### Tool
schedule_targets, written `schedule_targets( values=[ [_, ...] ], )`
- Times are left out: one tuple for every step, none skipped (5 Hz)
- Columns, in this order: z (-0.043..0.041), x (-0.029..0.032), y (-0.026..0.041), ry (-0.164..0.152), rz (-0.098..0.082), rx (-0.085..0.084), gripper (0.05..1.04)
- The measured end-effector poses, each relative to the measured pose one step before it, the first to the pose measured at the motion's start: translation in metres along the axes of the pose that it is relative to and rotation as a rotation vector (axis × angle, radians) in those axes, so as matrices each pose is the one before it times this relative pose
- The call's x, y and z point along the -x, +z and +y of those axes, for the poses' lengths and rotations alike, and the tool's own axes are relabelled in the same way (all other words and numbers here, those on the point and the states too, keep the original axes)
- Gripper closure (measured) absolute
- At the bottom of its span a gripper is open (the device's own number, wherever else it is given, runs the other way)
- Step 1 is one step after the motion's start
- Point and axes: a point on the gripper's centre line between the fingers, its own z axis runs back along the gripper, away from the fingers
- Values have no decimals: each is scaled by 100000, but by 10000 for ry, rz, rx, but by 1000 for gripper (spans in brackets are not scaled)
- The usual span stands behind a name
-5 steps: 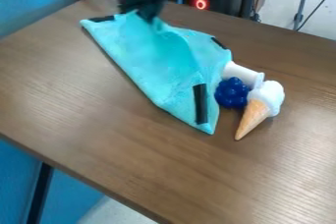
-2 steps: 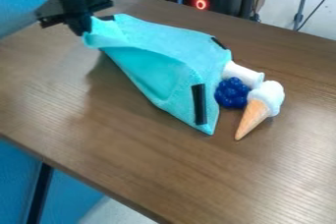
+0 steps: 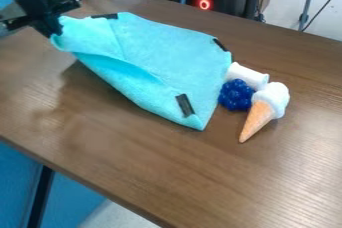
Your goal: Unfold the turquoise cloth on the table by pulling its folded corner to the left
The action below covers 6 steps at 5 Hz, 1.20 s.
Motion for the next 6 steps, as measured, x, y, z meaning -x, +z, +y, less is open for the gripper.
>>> schedule_targets(
  values=[
    [1625, -362, 198, -429, 249, 628, 1030],
    [1485, 328, 432, -308, 538, 752, 1030],
    [874, -137, 210, -7, 723, 501, 1030],
    [569, 324, 318, -353, 228, 59, 1030],
    [1034, -384, 590, -192, 38, 4, 1014],
    [847, 365, 3, -271, 53, -278, 853]
  ],
)
